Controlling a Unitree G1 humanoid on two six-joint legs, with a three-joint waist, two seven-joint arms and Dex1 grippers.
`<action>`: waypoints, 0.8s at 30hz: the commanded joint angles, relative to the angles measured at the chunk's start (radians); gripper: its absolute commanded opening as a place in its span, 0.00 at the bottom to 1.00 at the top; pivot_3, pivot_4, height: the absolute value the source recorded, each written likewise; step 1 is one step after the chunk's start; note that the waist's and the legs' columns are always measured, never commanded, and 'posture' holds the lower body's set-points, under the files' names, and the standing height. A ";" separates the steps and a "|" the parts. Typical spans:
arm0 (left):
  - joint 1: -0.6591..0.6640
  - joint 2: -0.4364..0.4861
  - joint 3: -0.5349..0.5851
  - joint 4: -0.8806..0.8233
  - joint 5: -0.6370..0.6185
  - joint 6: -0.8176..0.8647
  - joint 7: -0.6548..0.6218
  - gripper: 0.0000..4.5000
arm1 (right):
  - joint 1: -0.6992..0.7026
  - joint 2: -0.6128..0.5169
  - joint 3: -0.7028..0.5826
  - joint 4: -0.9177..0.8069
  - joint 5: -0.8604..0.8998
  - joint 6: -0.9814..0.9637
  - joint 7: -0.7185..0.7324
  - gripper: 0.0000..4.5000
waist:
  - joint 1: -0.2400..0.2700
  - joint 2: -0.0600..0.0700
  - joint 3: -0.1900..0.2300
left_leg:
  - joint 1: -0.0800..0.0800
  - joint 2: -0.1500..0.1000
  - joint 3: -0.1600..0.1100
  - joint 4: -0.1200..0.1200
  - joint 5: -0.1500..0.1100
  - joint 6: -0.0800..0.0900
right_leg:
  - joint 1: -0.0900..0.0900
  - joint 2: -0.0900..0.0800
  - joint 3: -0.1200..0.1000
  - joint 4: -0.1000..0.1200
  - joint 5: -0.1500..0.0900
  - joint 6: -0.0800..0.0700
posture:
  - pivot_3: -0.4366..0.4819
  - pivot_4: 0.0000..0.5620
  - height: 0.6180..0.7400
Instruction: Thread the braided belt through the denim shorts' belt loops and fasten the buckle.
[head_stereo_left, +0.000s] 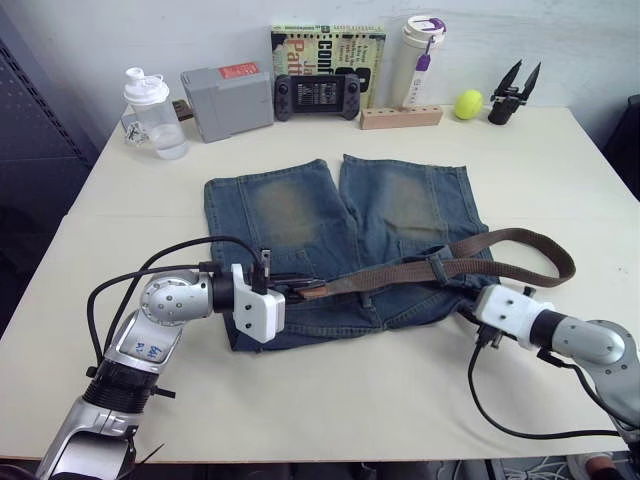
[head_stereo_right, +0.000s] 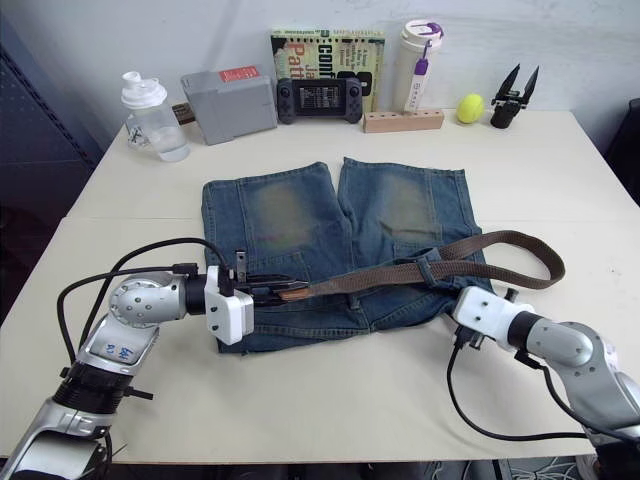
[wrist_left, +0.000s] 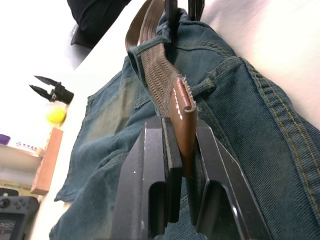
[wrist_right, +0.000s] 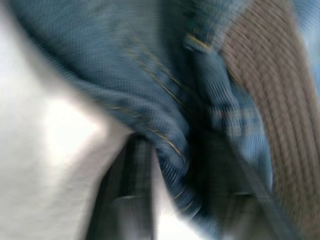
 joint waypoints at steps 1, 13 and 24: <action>0.021 0.003 0.019 -0.026 0.021 -0.042 0.051 0.00 | -0.039 -0.013 -0.163 -0.169 0.370 0.361 0.056 0.84 | -0.002 0.003 0.001 | 0.000 0.000 0.000 0.000 0.000 0.000 | 0.000 0.000 0.000 0.000 0.000 0.000 | 0.48 0.27 0.84; 0.058 -0.052 0.043 -0.080 0.193 -0.176 0.272 0.00 | -0.112 0.124 -0.040 -0.190 1.689 0.642 -0.709 0.99 | 0.001 0.006 0.003 | 0.000 0.000 -0.001 0.000 -0.001 0.001 | -0.002 -0.002 0.002 0.001 0.000 0.000 | 0.48 0.27 0.84; 0.071 -0.020 0.031 -0.065 0.181 -0.202 0.285 0.00 | -0.142 0.621 0.004 -0.158 1.763 0.350 -1.142 0.99 | -0.003 0.007 0.003 | -0.001 0.001 0.002 0.000 -0.002 0.000 | -0.002 0.001 0.001 0.000 0.000 0.000 | 0.48 0.27 0.84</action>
